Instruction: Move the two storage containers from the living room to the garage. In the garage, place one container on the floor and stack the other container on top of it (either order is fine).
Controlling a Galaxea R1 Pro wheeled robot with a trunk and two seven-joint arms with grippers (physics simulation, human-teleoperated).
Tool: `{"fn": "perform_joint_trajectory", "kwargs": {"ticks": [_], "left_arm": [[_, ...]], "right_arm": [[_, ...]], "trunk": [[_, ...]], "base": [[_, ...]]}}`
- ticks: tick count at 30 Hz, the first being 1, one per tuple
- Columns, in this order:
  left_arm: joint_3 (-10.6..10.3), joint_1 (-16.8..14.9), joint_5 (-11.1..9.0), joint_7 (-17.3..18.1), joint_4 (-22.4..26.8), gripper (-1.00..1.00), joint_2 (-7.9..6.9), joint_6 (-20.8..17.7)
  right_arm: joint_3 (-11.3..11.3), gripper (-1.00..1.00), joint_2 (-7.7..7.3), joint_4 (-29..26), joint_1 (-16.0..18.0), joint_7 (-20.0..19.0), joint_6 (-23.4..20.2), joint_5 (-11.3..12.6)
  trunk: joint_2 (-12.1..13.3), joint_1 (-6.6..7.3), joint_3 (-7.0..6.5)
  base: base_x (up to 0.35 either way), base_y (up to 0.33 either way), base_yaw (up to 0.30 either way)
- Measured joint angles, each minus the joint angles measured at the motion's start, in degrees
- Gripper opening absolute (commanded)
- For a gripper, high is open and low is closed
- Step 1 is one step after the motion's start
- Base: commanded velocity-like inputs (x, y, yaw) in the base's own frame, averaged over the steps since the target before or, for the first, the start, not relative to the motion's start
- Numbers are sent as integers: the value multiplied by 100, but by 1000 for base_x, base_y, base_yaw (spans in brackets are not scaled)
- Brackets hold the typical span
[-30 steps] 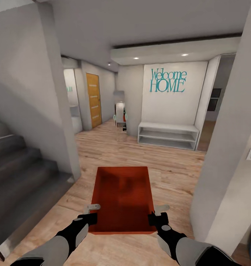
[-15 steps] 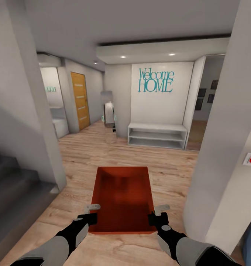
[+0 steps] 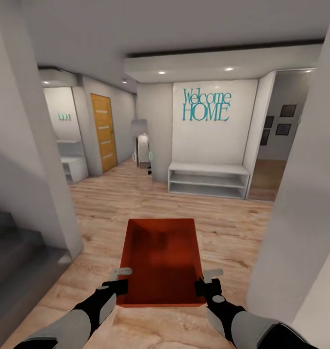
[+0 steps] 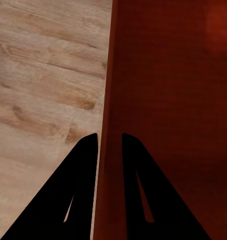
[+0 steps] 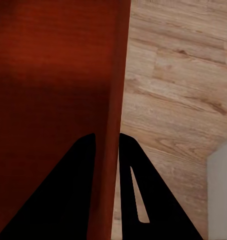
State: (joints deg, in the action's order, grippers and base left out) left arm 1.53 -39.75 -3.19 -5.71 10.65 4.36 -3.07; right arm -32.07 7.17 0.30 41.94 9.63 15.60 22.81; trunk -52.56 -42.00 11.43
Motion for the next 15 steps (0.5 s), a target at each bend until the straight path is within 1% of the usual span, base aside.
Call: {"fn": "perform_joint_trajectory", "kwargs": {"ticks": [15], "left_arm": [[0, 0, 0, 0, -1, -100, 0, 0]], "right_arm": [[0, -100, 0, 0, 0, 0, -2, -1]], "trunk": [[0, 0, 0]], "base": [[321, 0, 0]]}}
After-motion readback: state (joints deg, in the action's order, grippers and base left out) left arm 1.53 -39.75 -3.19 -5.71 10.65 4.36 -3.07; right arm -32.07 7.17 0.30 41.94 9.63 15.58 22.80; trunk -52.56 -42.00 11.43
